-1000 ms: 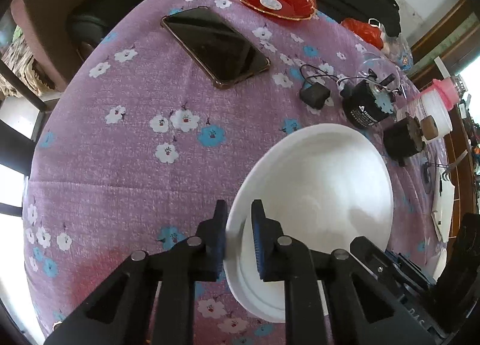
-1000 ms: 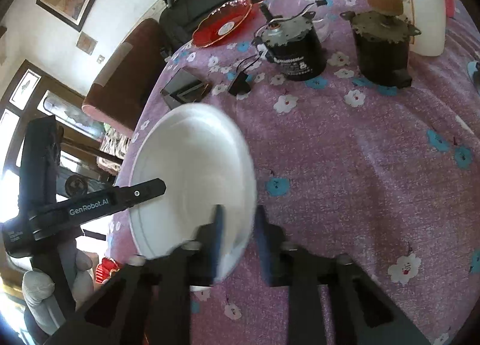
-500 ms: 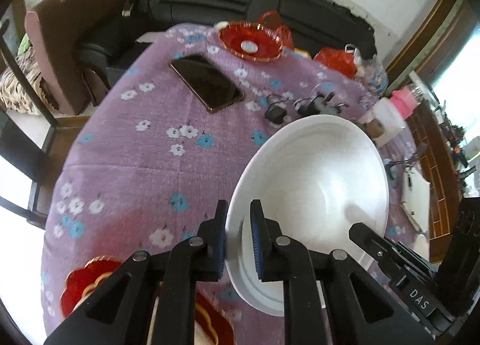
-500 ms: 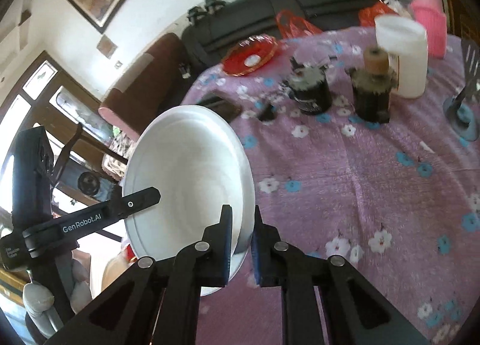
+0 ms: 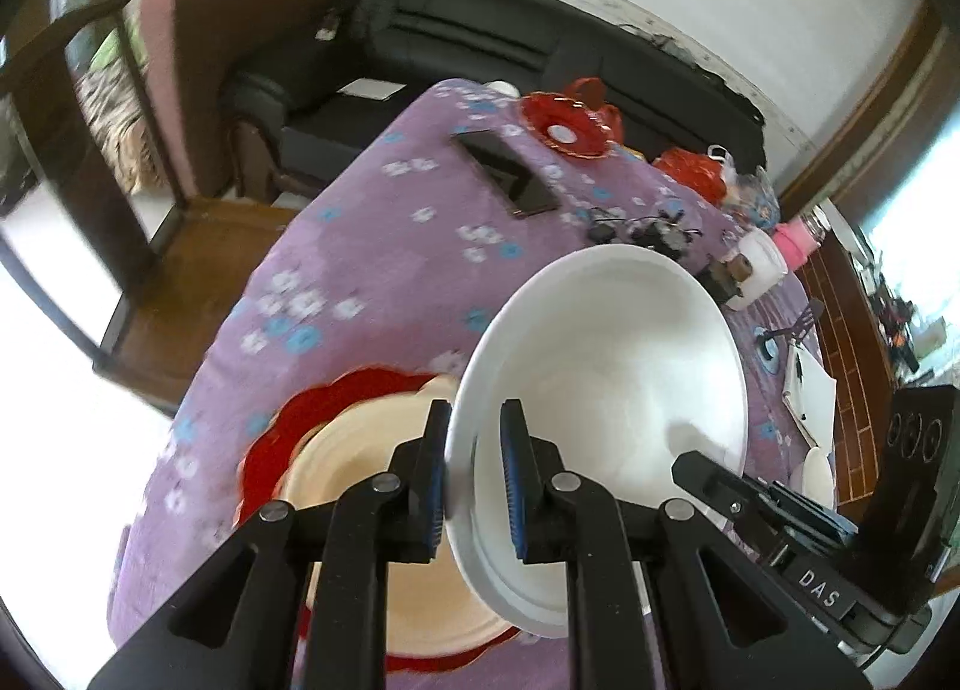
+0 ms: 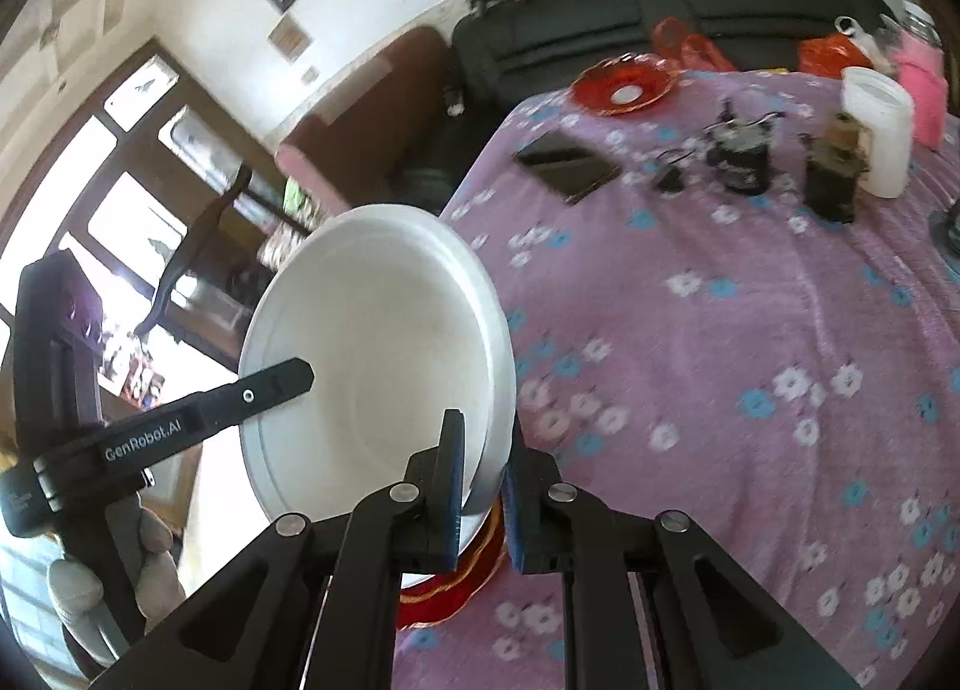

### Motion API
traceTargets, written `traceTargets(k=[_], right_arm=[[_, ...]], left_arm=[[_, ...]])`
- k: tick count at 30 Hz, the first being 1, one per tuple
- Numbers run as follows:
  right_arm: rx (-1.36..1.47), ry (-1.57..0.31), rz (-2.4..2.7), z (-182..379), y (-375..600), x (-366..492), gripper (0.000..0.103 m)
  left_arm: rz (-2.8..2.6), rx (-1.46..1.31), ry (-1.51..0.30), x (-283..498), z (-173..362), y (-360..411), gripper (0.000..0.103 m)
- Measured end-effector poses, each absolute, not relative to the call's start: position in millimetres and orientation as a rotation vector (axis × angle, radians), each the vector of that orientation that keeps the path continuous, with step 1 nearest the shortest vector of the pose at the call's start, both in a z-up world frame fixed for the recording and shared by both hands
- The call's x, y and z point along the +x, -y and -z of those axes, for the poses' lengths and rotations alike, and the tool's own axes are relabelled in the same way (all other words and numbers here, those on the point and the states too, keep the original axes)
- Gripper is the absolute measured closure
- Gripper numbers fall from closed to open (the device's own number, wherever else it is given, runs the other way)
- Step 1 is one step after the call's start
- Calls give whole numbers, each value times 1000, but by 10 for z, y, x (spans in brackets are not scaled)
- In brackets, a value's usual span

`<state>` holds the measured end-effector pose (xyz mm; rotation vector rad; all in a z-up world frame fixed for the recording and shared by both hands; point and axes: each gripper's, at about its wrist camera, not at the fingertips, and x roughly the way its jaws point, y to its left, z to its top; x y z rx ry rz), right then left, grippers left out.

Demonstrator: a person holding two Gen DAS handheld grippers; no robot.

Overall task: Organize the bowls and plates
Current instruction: 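Carry the white plate onto the stack and open the right tool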

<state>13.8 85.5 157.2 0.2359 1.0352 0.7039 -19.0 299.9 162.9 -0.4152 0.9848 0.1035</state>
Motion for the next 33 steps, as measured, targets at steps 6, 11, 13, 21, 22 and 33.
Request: traceTargets(k=[6,11,13,21,22,33], right_arm=[[167,-1079,-722,-1411,-1200,-45,90],[126,-1114,-717,-1255,-1420,-83,90],[119,-1128,-710,-1192,-1480,-81,90],[59,-1115,-670,-1116,-1606,-104,89],[50,-1108,-666,-1122,-1615,-107,89],[121,-1029,-693,-1196,-1576,-147,60]], left_arm=[[-134,-487,-984,-486,-1447,-3324,89],[-152,-545,-999,-606,-1239,-3533,89],[-159,-556,-1003,-620,-1181,-3567,89],[-196,-556,-994,-654,-998,-3669,84],[-202,-555,-988,-663,-993,-3676,83],[-276,-542,-857,-919,-1158,-3756,50]])
